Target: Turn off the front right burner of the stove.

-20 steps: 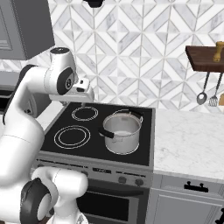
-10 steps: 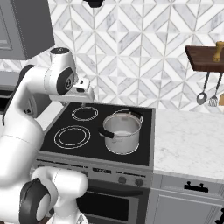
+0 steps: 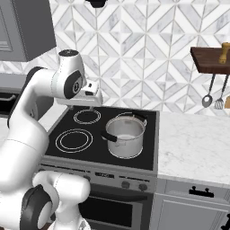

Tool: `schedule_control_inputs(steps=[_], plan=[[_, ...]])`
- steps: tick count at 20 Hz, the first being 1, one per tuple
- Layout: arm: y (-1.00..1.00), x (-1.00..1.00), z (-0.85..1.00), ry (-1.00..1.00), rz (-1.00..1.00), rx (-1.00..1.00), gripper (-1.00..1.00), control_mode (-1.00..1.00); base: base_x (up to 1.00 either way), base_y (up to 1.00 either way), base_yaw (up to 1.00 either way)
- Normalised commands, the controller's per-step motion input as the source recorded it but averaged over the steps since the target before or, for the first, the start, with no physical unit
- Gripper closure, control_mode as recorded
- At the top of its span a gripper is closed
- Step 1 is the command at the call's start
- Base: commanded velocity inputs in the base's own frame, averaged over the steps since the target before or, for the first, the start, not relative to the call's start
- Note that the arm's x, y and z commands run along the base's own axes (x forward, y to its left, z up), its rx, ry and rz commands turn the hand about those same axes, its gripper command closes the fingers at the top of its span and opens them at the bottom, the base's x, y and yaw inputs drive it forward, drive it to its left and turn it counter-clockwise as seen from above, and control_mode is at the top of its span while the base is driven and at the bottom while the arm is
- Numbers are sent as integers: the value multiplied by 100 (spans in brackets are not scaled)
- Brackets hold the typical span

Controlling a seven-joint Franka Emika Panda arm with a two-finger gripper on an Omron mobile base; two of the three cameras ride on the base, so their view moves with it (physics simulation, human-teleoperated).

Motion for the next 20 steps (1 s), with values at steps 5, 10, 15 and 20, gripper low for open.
schedule_control_inputs(steps=[5,10,15,20], plan=[[0,0,0,0,0,0,-100,-100,0,0,0],[0,0,0,0,0,0,-100,-100,0,0,0],[0,0,0,0,0,0,-100,-100,0,0,0],[-13,0,-2,0,0,0,-100,100,0,-9,0]])
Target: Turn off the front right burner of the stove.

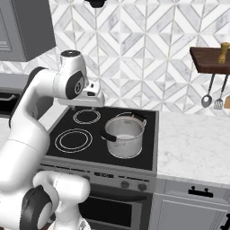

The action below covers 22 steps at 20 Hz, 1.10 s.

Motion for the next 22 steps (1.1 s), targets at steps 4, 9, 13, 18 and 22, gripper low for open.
schedule_control_inputs(steps=[4,9,13,18,22], plan=[[0,0,0,0,0,0,-100,100,0,-45,0],[0,0,0,0,0,0,-100,100,0,-45,0],[0,0,0,0,0,0,-100,100,0,-45,0],[0,0,0,0,0,0,-100,100,0,-55,0],[0,0,0,0,0,0,-100,100,0,-59,0]])
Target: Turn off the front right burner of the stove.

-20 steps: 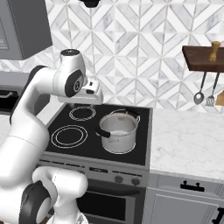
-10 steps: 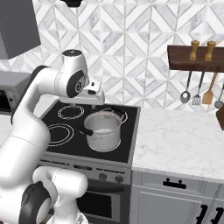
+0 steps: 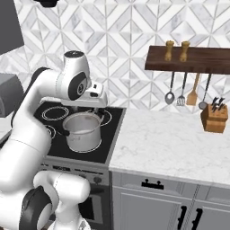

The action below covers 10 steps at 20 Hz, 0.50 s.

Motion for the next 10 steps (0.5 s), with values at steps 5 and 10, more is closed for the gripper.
schedule_control_inputs(steps=[5,10], plan=[[0,0,0,0,0,0,-100,100,0,-52,0],[0,0,0,0,0,0,-100,-100,0,-3,0]])
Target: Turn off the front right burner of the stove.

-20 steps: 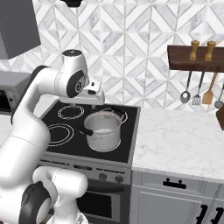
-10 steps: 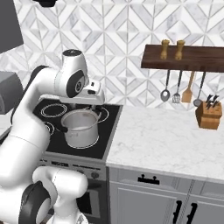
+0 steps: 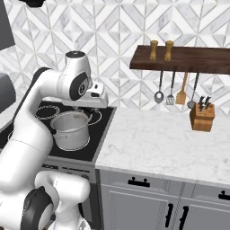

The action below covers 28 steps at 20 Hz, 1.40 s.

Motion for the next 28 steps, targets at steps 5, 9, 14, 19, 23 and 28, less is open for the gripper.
schedule_control_inputs(steps=[5,9,14,19,23,28], plan=[[0,-1,0,0,0,0,-100,-100,0,0,0],[53,-48,-12,0,6,-10,-100,-100,0,0,0],[100,-96,-57,-2,18,-39,-100,-100,0,0,0],[100,-99,-73,0,24,-49,-100,-100,0,0,0],[100,-95,-76,0,24,-51,-100,-100,0,0,0],[100,-83,-82,0,25,-49,-100,-100,0,0,0]])
